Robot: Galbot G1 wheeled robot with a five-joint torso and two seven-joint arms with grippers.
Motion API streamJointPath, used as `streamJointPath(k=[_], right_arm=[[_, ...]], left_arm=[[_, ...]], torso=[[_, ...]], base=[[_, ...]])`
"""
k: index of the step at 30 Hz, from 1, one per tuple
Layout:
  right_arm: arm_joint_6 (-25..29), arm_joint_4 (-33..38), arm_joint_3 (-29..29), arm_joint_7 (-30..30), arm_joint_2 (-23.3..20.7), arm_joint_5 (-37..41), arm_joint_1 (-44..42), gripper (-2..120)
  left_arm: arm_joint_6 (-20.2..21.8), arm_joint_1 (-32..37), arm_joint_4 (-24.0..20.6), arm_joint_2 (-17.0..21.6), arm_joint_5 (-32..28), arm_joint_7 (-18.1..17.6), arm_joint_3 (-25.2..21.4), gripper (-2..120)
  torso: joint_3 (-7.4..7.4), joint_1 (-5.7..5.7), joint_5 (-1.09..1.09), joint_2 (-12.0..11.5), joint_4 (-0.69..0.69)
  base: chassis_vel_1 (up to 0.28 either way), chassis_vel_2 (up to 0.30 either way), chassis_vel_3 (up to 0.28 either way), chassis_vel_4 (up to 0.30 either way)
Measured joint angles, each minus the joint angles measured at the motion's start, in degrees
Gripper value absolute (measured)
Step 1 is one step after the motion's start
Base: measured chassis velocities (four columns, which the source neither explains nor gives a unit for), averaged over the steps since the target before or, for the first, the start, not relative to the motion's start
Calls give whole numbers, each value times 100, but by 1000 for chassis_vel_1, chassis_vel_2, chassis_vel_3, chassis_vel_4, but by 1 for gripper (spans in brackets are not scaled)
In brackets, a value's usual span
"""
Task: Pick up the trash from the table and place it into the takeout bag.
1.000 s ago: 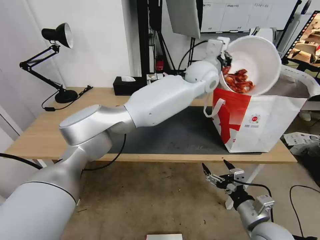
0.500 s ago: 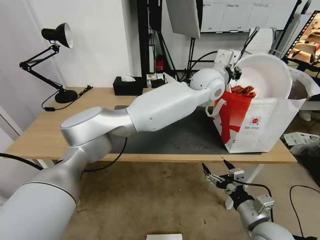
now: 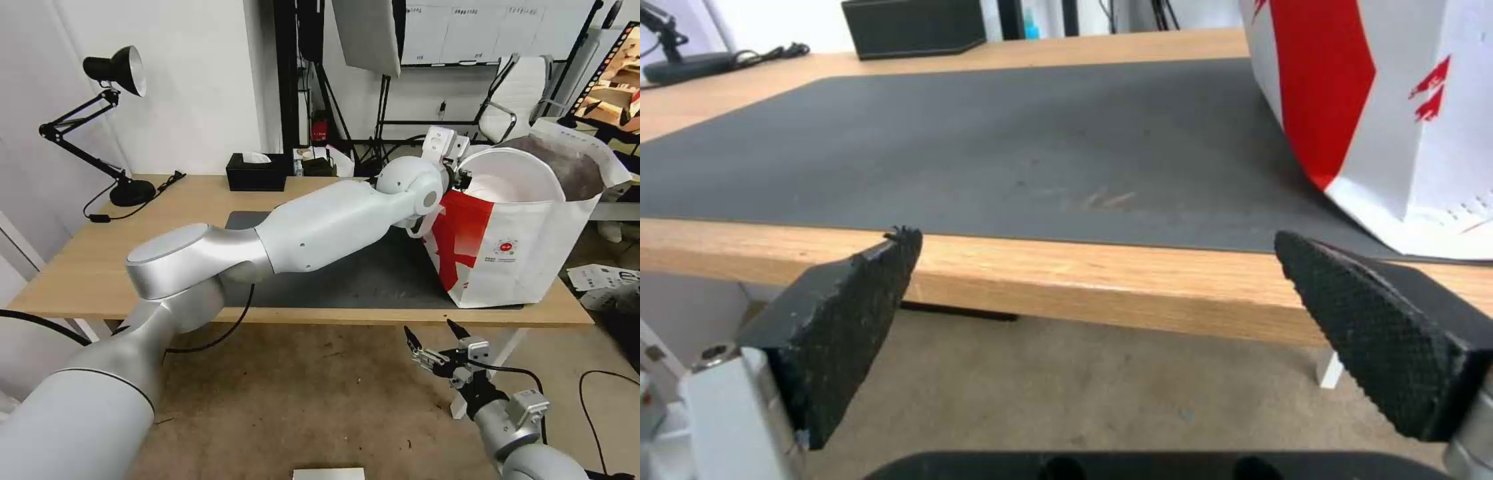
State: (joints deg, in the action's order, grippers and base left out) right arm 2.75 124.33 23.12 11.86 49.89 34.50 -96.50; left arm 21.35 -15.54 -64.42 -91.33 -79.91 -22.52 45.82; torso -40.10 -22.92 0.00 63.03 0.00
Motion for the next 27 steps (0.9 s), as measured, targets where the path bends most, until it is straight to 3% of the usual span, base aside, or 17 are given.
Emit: streamJointPath(k=[4, 9, 11, 21, 23, 25, 27], right_arm=[[0, 0, 0, 0, 0, 0, 0, 100], [0, 0, 0, 0, 0, 0, 0, 100], [0, 0, 0, 0, 0, 0, 0, 100], [0, 0, 0, 0, 0, 0, 0, 100], [0, 0, 0, 0, 0, 0, 0, 100], [0, 0, 0, 0, 0, 0, 0, 100], [0, 0, 0, 0, 0, 0, 0, 100]], left_arm=[[-4, 23, -1, 0, 52, 25, 11, 3], [-14, 27, -39, 0, 86, 121, -38, 17], [56, 17, -68, 1, 23, 191, -121, 29], [89, 37, -263, 33, -46, 60, -338, 61], [35, 39, -454, 106, -51, -48, -461, 73], [-18, 39, -526, 140, -50, -110, -495, 76], [-251, 30, -977, 422, -45, -291, -651, 87]], torso=[[0, 0, 0, 0, 0], [0, 0, 0, 0, 0], [0, 0, 0, 0, 0], [0, 0, 0, 0, 0], [0, 0, 0, 0, -1], [0, 0, 0, 0, -1], [0, 0, 0, 0, -2]], base=[[0, 0, 0, 0], [0, 0, 0, 0], [0, 0, 0, 0], [0, 0, 0, 0], [0, 0, 0, 0], [0, 0, 0, 0], [0, 0, 0, 0]])
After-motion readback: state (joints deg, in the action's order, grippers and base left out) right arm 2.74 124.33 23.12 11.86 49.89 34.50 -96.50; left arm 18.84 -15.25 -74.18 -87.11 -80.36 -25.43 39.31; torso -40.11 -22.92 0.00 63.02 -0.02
